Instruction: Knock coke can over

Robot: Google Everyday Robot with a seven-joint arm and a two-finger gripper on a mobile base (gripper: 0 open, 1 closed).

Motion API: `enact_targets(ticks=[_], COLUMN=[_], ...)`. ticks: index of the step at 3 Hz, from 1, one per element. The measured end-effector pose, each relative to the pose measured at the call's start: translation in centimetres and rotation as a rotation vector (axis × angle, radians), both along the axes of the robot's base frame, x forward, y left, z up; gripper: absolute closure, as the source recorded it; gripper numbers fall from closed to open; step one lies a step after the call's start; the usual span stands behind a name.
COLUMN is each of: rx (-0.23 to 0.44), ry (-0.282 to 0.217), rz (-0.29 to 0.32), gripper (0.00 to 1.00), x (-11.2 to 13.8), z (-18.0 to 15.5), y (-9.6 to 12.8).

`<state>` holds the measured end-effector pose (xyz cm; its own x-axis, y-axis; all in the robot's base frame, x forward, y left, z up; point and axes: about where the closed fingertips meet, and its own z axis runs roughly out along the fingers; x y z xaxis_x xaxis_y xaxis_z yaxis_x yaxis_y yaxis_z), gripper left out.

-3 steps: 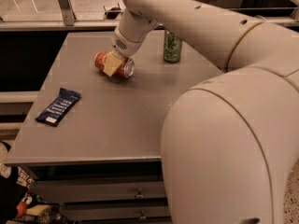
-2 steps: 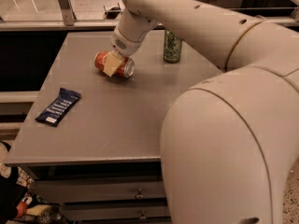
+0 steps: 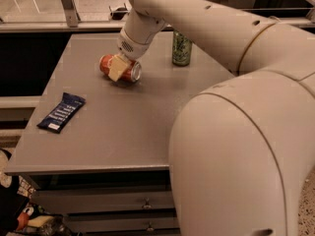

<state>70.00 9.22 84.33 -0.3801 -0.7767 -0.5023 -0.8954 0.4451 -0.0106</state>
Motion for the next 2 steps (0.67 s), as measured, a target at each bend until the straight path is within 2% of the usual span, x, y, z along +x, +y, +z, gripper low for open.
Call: enact_targets(ticks=[1,2], rx=[-0.002,-0.002], ry=[0.004,0.004], rz=[0.003,0.003], gripper=[0.0,0.0], x=[-0.06,-0.06], z=[-0.24,-0.24], y=[0.18,0.18])
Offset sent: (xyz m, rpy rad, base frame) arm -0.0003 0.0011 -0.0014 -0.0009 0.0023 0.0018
